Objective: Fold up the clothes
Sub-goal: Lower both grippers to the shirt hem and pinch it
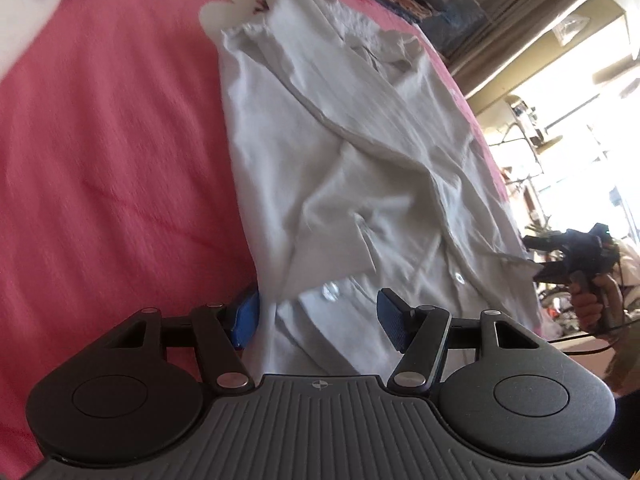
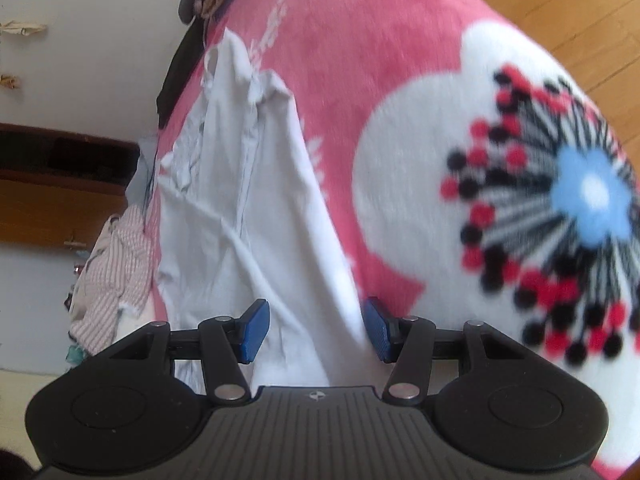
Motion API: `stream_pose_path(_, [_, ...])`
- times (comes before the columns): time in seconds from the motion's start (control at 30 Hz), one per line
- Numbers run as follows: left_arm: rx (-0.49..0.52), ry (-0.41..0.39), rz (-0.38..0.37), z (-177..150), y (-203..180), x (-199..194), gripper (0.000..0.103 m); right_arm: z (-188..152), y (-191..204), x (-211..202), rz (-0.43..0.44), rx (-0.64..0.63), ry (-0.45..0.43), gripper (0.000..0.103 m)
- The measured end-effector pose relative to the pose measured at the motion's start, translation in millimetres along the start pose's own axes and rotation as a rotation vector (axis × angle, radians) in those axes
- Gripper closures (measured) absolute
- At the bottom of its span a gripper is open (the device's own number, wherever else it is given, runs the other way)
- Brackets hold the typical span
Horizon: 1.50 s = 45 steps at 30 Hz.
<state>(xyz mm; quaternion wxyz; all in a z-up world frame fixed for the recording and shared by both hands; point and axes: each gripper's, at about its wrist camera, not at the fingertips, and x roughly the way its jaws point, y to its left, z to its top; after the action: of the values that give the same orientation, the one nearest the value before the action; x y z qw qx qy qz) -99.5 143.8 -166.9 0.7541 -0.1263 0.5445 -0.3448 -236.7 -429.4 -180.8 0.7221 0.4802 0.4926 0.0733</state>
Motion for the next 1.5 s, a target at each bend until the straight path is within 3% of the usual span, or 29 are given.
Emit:
stream_pose_path(0.3, [-0.034,0.02,-0.012,-4,-3,4,0.044,-20,-3,5,0.046,0.012,0.103,0.043])
stream_pose_path(0.57, [0.069,0.014,0.063,-10,-20,8,0.052,-34,13,17,0.005,-0.099,0.146,0.043])
stream_pose_path(0.7, [0.114,0.012,0.097,-14,-26,7,0.054,-40,15,17,-0.013,-0.141,0.154,0.049])
stream_pose_path(0.83, [0.086,0.02,0.084,-14,-23,4,0.062,-47,18,20,-0.02,-0.179,0.191,0.062])
stream_pose_path(1.2, [0.051,0.062,0.082,-18,-24,5,0.064,-59,13,29,-0.006,-0.144,0.199,0.065])
stream_pose_path(1.33, [0.133,0.077,0.119,-21,-40,8,0.064,-63,14,33,-0.024,-0.147,0.201,0.083])
stream_pose_path(1.43, [0.162,0.072,0.143,-24,-44,11,0.064,-65,13,37,-0.027,-0.148,0.204,0.085])
stream_pose_path(1.5, [0.156,0.063,0.152,-25,-43,11,0.07,-65,11,37,-0.026,-0.141,0.2,0.089])
